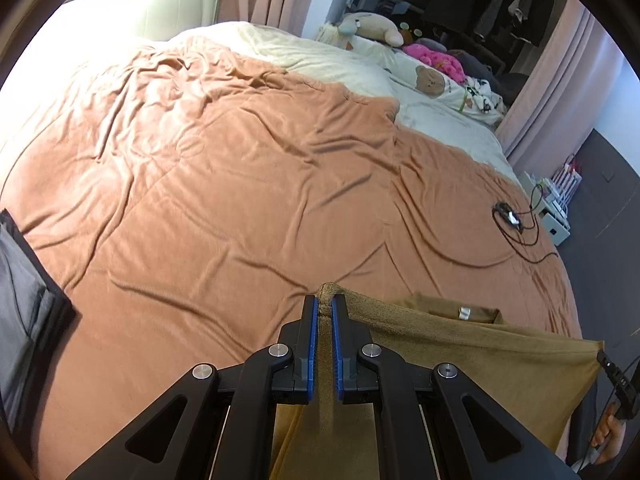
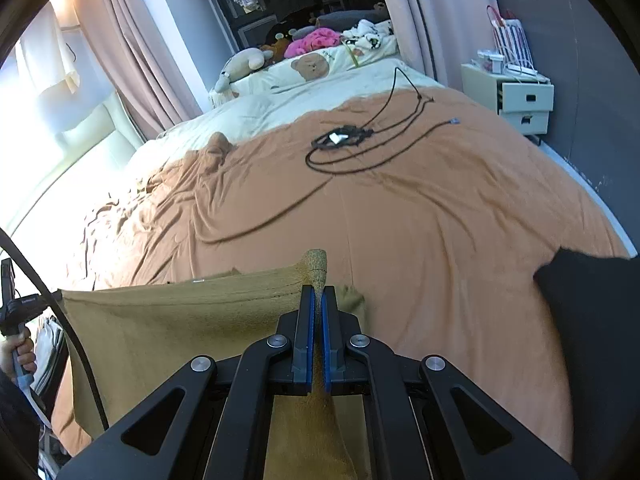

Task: Fold small clothes
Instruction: 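Lift the held edge with both tools and fold it over the shirt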

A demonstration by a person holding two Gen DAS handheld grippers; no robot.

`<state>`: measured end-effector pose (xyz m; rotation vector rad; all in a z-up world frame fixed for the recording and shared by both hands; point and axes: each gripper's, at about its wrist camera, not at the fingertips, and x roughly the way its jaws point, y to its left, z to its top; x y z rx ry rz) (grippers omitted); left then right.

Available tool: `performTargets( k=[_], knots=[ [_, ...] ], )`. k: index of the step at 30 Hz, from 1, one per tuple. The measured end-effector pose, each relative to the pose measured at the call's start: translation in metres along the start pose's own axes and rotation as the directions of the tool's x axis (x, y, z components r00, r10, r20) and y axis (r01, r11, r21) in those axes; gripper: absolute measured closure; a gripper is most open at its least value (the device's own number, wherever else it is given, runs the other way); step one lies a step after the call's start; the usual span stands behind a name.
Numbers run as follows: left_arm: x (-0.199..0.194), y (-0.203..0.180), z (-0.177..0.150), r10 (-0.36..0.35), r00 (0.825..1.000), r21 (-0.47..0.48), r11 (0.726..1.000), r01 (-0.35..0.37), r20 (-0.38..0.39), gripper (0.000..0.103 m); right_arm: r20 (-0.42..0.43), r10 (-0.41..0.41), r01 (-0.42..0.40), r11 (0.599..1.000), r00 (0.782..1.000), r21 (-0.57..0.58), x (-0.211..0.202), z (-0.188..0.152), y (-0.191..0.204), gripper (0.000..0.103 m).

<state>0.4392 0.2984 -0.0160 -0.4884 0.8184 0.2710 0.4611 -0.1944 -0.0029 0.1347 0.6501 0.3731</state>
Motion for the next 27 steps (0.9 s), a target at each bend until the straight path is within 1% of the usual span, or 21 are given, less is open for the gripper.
performTargets(
  k=[6, 10, 13, 17, 19, 21, 22, 23, 24, 26, 27],
  knots=[
    [0.024, -0.006, 0.016, 0.014, 1.0, 0.002, 1.0, -0.014, -0.011, 0.096, -0.018, -0.012, 0.012, 1.0, 1.0, -0.005, 0.029, 0.013, 0.001, 0.103],
    [0.05, -0.006, 0.021, 0.028, 0.999, 0.004, 1.0, -0.028, -0.035, 0.096, -0.042, -0.02, 0.02, 1.0, 0.999, -0.003, 0.055, 0.02, -0.003, 0.103],
    [0.079, -0.001, 0.02, 0.039, 0.996, -0.004, 0.999, -0.039, -0.074, 0.096, -0.069, -0.025, 0.026, 1.0, 0.997, 0.014, 0.077, 0.025, -0.011, 0.103],
    [0.113, 0.006, 0.015, 0.034, 0.993, -0.007, 0.999, -0.035, -0.114, 0.096, -0.119, -0.031, 0.036, 0.999, 0.992, 0.04, 0.111, 0.026, -0.023, 0.103],
    [0.134, 0.009, 0.009, 0.026, 0.988, -0.012, 1.0, -0.028, -0.154, 0.095, -0.144, -0.043, 0.05, 0.998, 0.989, 0.047, 0.126, 0.025, -0.028, 0.103],
    [0.154, 0.013, 0.0, 0.027, 0.976, -0.021, 0.999, -0.033, -0.216, 0.095, -0.185, -0.053, 0.064, 0.997, 0.981, 0.053, 0.145, 0.021, -0.033, 0.103],
    [0.162, 0.017, -0.005, 0.035, 0.971, -0.023, 0.999, -0.042, -0.238, 0.093, -0.218, -0.051, 0.068, 0.995, 0.975, 0.068, 0.155, 0.018, -0.038, 0.103],
    [0.166, 0.019, -0.008, 0.036, 0.967, -0.029, 0.999, -0.044, -0.251, 0.087, -0.246, -0.045, 0.069, 0.994, 0.968, 0.089, 0.164, 0.015, -0.042, 0.103],
    [0.169, 0.022, -0.011, 0.032, 0.966, -0.039, 0.998, -0.043, -0.258, 0.083, -0.255, -0.041, 0.069, 0.993, 0.966, 0.1, 0.167, 0.016, -0.044, 0.103],
    [0.171, 0.032, -0.012, 0.021, 0.968, -0.068, 0.997, -0.039, -0.251, 0.06, -0.264, -0.024, 0.054, 0.993, 0.964, 0.109, 0.172, 0.02, -0.046, 0.102],
    [0.17, 0.035, -0.012, 0.015, 0.97, -0.079, 0.996, -0.035, -0.241, 0.055, -0.267, -0.023, 0.052, 0.993, 0.963, 0.102, 0.173, 0.023, -0.045, 0.101]
  ],
)
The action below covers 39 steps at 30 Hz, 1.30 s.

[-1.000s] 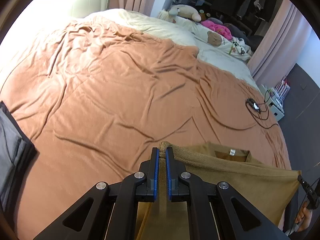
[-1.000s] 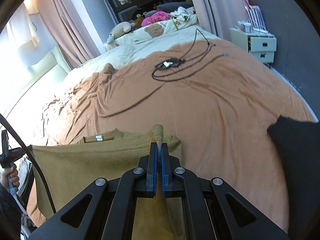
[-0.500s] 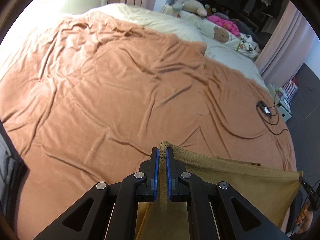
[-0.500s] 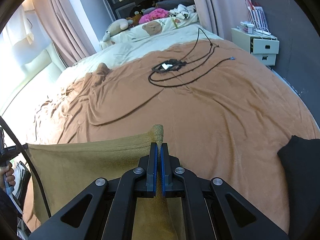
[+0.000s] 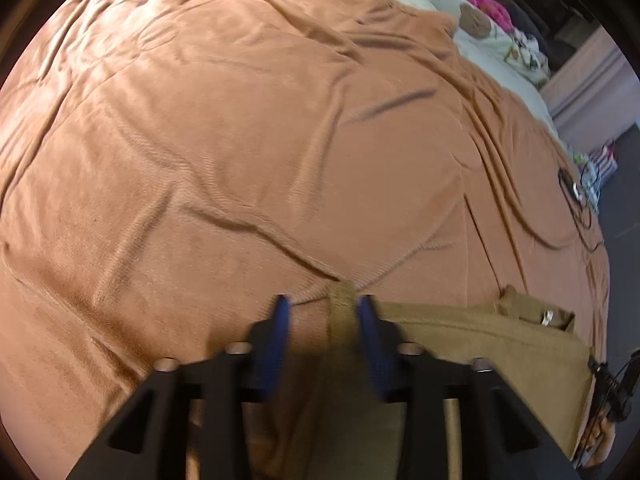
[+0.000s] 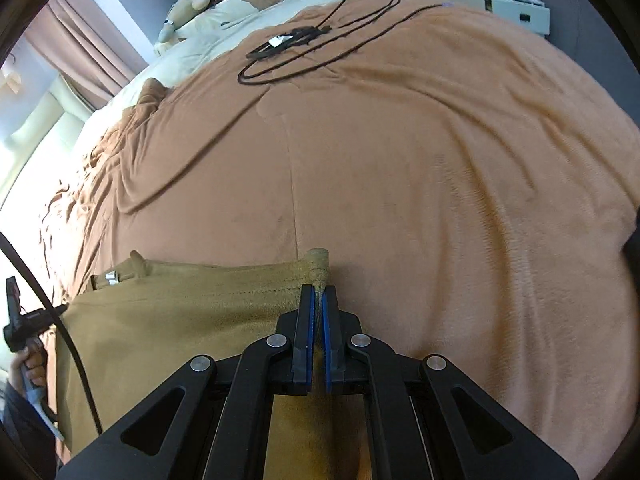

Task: Fold small clothes
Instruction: 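Lift the held edge with both tools and fold it over the shirt, then open both tools and release the folded shirt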

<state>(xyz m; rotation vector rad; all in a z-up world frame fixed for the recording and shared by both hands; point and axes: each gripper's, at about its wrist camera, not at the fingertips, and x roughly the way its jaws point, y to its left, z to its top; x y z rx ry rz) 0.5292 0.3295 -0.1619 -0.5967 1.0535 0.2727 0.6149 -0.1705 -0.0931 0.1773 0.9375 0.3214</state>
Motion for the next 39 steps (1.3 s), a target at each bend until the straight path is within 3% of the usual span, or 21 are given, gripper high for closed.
performTargets(
  k=[1, 3, 5, 7, 15, 16, 18, 22, 30, 35, 39],
  knots=[
    [-0.001, 0.003, 0.001, -0.002, 1.0, -0.007, 1.0, 0.002, 0.007, 0.048, 0.002, 0.005, -0.005, 1.0, 1.0, -0.007, -0.001, 0.003, 0.002, 0.099],
    [-0.004, 0.008, 0.002, -0.015, 1.0, -0.016, 1.0, 0.015, 0.016, 0.047, 0.019, 0.027, -0.027, 1.0, 0.999, -0.006, -0.004, 0.003, 0.0, 0.091],
    [-0.006, 0.011, 0.003, -0.042, 0.999, -0.023, 0.999, 0.043, 0.018, 0.047, 0.025, 0.049, -0.049, 0.999, 0.998, 0.017, -0.003, 0.003, -0.006, 0.062],
    [-0.003, 0.01, 0.003, -0.052, 0.999, -0.013, 0.999, 0.053, 0.009, 0.047, 0.027, 0.055, -0.056, 0.998, 0.998, 0.025, 0.0, 0.003, -0.009, 0.057],
    [0.007, 0.003, 0.007, -0.11, 0.994, 0.02, 0.994, 0.11, -0.025, 0.047, 0.046, 0.092, -0.092, 0.996, 0.995, 0.003, 0.006, -0.013, -0.014, 0.057],
    [0.007, 0.002, 0.008, -0.127, 0.991, 0.019, 0.992, 0.127, -0.03, 0.05, 0.046, 0.09, -0.09, 0.996, 0.995, 0.0, 0.006, -0.014, -0.014, 0.063],
    [0.006, 0.0, 0.008, -0.156, 0.987, 0.022, 0.987, 0.157, -0.043, 0.06, 0.042, 0.086, -0.085, 0.996, 0.995, -0.003, 0.007, -0.015, -0.014, 0.077],
    [0.006, -0.002, 0.007, -0.15, 0.987, 0.037, 0.988, 0.153, -0.061, 0.094, 0.087, 0.064, -0.061, 0.997, 0.994, -0.042, -0.002, -0.015, -0.009, 0.097],
    [-0.026, -0.015, 0.016, -0.137, 0.989, 0.119, 0.984, 0.13, 0.056, 0.097, 0.158, 0.055, -0.04, 0.994, 0.986, -0.097, -0.025, -0.017, 0.005, 0.101],
    [-0.048, -0.017, 0.027, -0.164, 0.978, 0.119, 0.982, 0.149, 0.13, 0.097, 0.215, 0.062, -0.033, 0.99, 0.975, -0.134, -0.045, -0.014, 0.016, 0.101],
    [-0.04, -0.021, 0.036, -0.137, 0.982, 0.129, 0.984, 0.121, 0.127, 0.097, 0.212, 0.045, -0.015, 0.989, 0.976, -0.145, -0.041, -0.007, 0.019, 0.101]
  ],
)
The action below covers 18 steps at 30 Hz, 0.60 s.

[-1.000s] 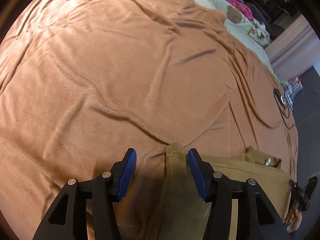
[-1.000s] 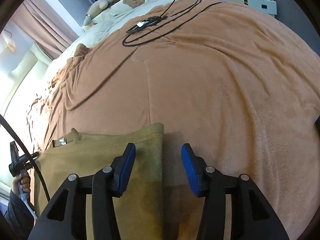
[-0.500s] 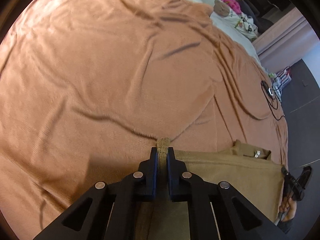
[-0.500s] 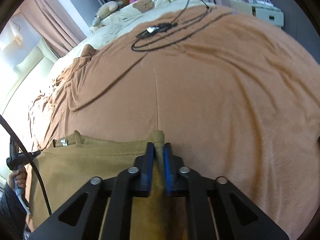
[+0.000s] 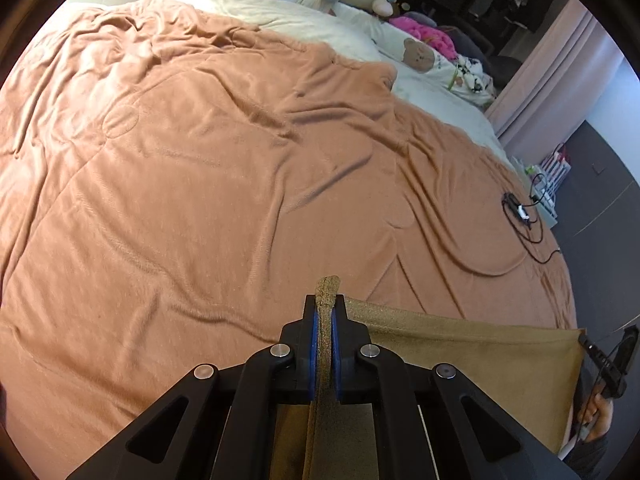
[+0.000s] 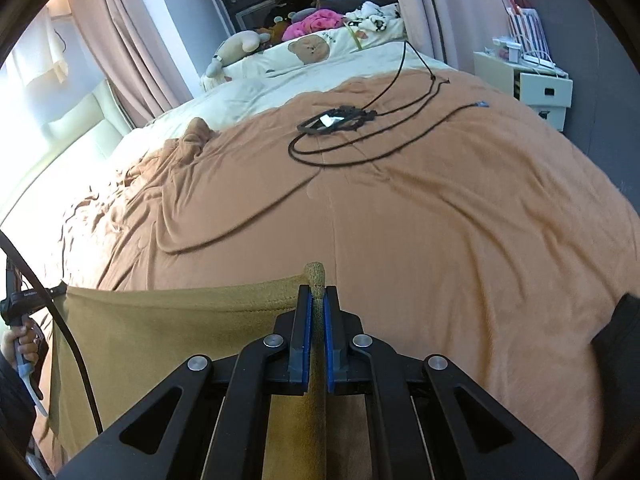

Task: Fold small clothes
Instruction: 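Open both tools and release the folded shirt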

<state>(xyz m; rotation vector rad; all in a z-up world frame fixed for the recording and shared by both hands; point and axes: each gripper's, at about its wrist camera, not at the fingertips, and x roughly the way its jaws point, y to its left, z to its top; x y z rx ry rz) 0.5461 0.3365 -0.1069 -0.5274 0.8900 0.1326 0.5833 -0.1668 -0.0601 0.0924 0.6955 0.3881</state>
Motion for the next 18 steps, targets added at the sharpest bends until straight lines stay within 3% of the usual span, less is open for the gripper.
performTargets(
  k=[6, 10, 12, 15, 18],
  knots=[
    [0.037, 0.005, 0.0, 0.06, 0.997, 0.01, 0.998, -0.06, -0.052, 0.097, -0.074, -0.028, 0.029, 0.999, 0.997, 0.014, 0.042, 0.006, -0.003, 0.101],
    [0.065, 0.009, -0.007, 0.107, 0.984, 0.002, 0.994, -0.108, -0.139, 0.096, -0.121, -0.09, 0.088, 0.996, 0.989, -0.022, 0.066, 0.007, -0.001, 0.101],
    [0.065, 0.01, -0.009, 0.123, 0.982, -0.005, 0.992, -0.125, -0.145, 0.088, -0.138, -0.103, 0.097, 0.994, 0.985, -0.05, 0.07, 0.004, 0.005, 0.1],
    [0.055, 0.011, -0.01, 0.141, 0.981, 0.007, 0.99, -0.141, -0.132, 0.068, -0.129, -0.089, 0.083, 0.995, 0.988, -0.05, 0.059, 0.007, 0.007, 0.096],
    [0.034, 0.012, -0.011, 0.131, 0.985, 0.002, 0.991, -0.132, -0.109, 0.061, -0.115, -0.073, 0.072, 0.997, 0.991, -0.013, 0.044, 0.008, 0.0, 0.057]
  ],
)
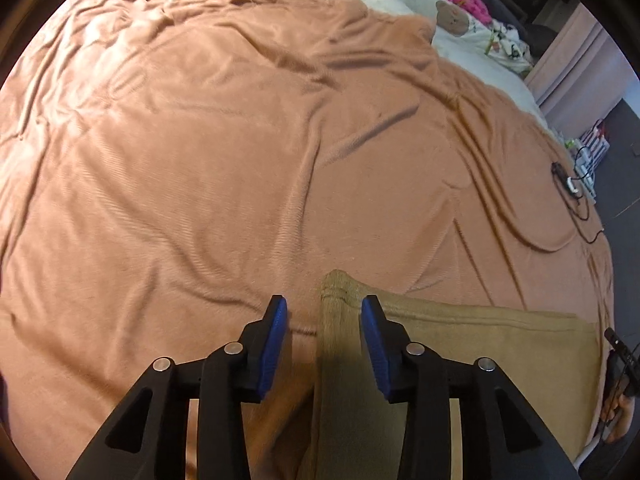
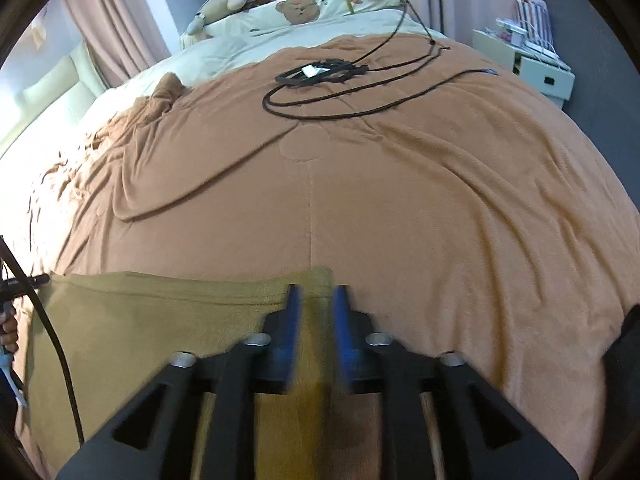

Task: Fold small clothes
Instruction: 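Open both tools and release the folded shirt, then move both open tools to the edge of the folded olive rectangle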

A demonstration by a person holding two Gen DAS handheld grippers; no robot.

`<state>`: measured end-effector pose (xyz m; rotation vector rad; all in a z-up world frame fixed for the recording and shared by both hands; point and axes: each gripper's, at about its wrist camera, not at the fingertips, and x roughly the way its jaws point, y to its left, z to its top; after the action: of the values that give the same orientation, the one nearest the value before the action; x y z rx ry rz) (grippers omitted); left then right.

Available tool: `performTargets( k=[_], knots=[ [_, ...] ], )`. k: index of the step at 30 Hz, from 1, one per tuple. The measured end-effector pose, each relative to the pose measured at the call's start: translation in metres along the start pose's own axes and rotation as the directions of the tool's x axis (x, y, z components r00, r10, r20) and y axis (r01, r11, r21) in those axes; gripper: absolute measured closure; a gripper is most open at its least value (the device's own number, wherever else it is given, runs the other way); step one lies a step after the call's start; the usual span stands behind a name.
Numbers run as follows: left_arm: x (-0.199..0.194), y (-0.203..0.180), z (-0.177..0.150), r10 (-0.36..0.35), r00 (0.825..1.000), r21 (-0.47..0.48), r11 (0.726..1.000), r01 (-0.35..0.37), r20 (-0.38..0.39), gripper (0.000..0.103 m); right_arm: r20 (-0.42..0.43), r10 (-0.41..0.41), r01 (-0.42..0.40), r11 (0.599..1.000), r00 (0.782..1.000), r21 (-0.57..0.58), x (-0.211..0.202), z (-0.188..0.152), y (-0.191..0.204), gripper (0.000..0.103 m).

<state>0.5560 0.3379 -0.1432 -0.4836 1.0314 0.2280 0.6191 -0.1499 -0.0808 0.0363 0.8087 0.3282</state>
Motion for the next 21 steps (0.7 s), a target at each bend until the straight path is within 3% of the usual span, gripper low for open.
performTargets(
  k=[1, 2, 5, 21],
  knots=[
    [-0.007, 0.002, -0.002, -0.001, 1.0, -0.002, 1.0, 0.001, 0.006, 0.059, 0.015, 0.001, -0.001, 1.0, 1.0, 0.005, -0.007, -0.002, -0.002, 0.042],
    [-0.015, 0.003, -0.004, -0.001, 1.0, -0.005, 1.0, 0.001, 0.014, 0.054, 0.029, 0.001, -0.001, 1.0, 1.0, 0.007, -0.014, -0.005, -0.003, 0.039],
    [-0.037, 0.005, -0.016, 0.0, 0.999, -0.002, 1.0, 0.0, 0.033, 0.046, 0.036, 0.016, -0.017, 1.0, 0.999, 0.023, -0.039, -0.016, -0.003, 0.039],
    [-0.139, 0.013, -0.114, -0.053, 0.997, 0.005, 0.999, 0.053, 0.062, 0.042, 0.039, 0.027, -0.03, 0.995, 0.999, 0.09, -0.137, -0.087, -0.005, 0.039]
  ],
)
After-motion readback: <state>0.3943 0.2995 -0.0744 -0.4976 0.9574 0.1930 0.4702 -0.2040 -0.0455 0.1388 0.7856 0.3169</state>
